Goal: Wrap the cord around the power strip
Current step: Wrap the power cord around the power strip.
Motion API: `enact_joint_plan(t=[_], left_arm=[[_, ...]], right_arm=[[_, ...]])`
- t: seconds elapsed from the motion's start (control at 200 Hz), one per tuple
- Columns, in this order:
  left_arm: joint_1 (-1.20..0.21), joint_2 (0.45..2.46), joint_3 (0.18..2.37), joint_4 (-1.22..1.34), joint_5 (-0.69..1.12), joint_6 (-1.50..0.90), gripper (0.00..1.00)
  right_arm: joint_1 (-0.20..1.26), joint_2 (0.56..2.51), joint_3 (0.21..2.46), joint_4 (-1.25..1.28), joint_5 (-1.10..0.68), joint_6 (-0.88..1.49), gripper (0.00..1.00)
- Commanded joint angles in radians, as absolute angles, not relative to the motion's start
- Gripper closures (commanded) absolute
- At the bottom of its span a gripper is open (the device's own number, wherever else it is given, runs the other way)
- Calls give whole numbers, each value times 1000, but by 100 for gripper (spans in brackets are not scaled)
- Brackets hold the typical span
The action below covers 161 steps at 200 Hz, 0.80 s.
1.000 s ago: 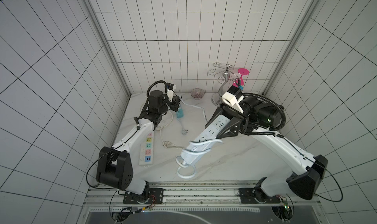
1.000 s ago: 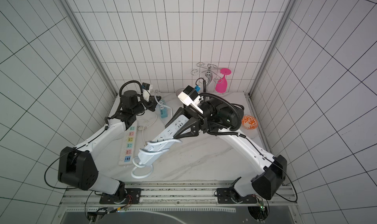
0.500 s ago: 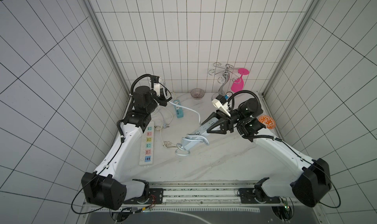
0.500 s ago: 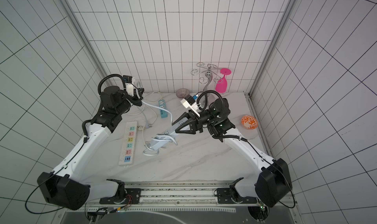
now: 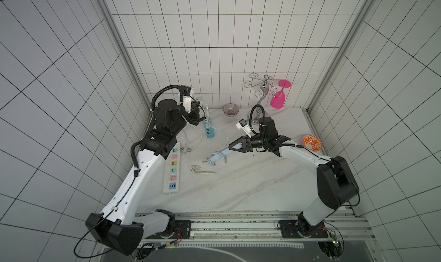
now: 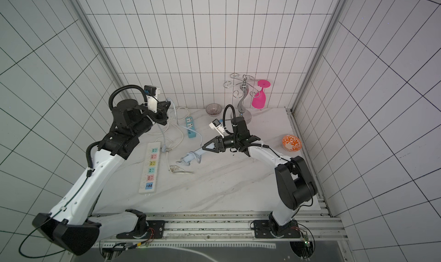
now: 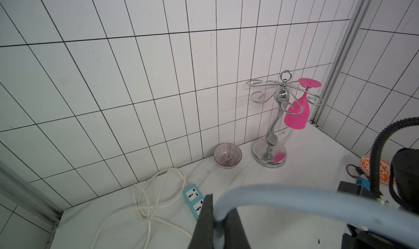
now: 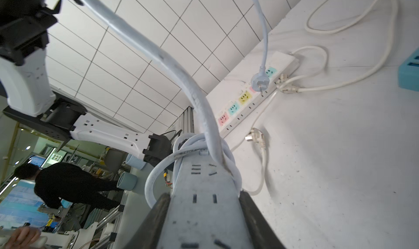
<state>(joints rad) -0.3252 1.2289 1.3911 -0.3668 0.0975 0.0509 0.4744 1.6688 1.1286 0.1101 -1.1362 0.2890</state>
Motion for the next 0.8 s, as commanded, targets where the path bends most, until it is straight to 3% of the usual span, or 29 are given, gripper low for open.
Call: enact_joint_plan(t=[0.0,0.21,0.38,0.8], left_arm=[[-360,1193,1431,-354,70,68,95],[-419,1159,1424,-378,58,85,94],[-446,1096,1371,-383,104,74,94],[-542,987,1098,-227,312,8,94]], right_arm=[[485,1697,1286,105,-1013,259,100],[441,1754,1331,116,-796,296,100],[357,1736,1304,295,-694,443,100],[211,1677,1270,996,-715,960,100]])
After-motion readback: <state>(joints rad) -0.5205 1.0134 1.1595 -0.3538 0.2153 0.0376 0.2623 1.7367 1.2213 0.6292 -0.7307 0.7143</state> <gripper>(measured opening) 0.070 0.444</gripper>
